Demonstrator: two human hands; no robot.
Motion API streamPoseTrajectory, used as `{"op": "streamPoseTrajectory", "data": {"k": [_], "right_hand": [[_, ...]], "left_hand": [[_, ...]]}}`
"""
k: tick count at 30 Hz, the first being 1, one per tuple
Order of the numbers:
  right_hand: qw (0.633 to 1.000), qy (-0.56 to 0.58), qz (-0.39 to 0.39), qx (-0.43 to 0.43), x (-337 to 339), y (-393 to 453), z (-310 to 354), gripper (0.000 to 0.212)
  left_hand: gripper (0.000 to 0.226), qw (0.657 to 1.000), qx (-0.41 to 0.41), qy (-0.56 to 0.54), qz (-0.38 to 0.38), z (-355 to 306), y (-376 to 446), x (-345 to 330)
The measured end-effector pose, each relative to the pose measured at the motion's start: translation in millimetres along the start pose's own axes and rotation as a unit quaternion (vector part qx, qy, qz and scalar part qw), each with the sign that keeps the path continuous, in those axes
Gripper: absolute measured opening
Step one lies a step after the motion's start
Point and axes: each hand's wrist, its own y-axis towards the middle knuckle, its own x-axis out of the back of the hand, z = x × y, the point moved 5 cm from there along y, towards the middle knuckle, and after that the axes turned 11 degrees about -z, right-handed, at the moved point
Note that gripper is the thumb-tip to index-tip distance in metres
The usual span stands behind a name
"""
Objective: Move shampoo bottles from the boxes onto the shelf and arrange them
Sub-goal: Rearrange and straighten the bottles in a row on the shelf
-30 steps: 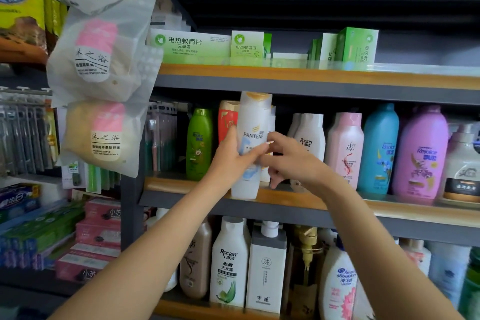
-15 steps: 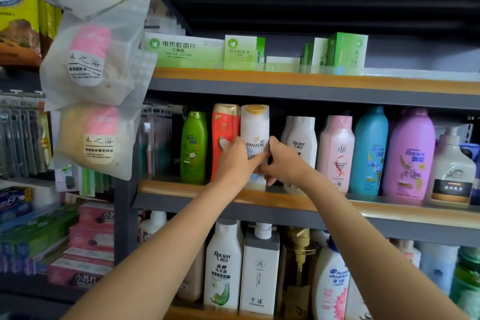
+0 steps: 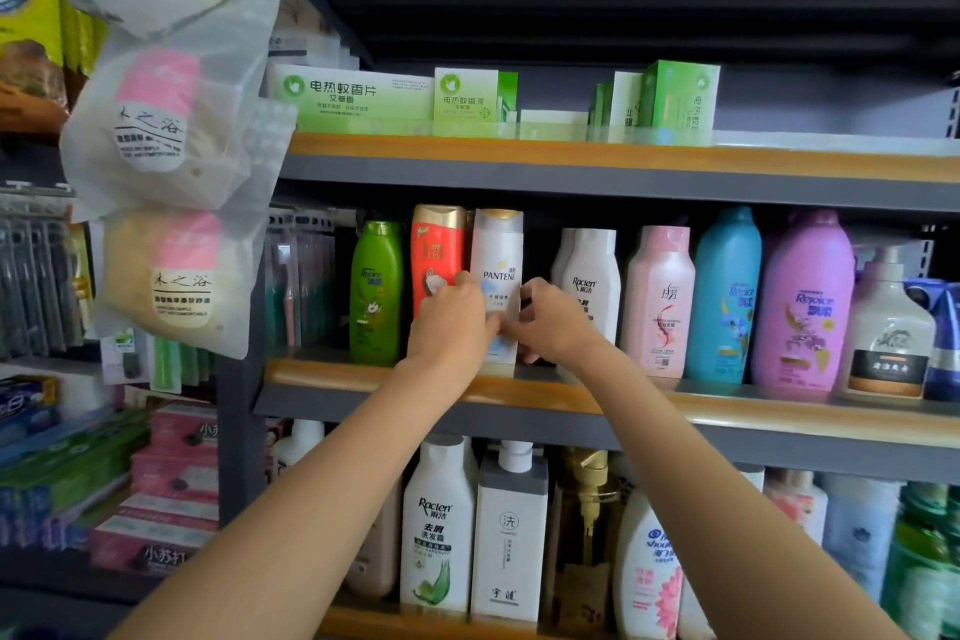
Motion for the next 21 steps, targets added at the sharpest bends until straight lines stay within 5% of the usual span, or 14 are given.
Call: {"op": "streamPoseTrajectory", "data": {"k": [4,6,12,21], "right_hand": [[0.953,-0.037,-0.284,0.095,56,-9,9,0.031],[0.938,-0.094,-0.326,0.077,76,-5,5,0.041],[0.973,-0.129,-0.191,0.009,76,20,-21,0.054],[0.990,0.063,-0.111,-0.058,65,21,-36,0.036]], "left_hand": [[0.027,0.990,-0.084,-0.022,-0.109,-18,-5,21],[0.027,0.987,-0.104,-0.074,-0.095,-32,-4,18],[0.039,0.977,-0.092,-0.185,0.041,-57,-21,-24],[0.051,0.976,-0.060,-0.207,0.023,-47,-18,-25]]}}
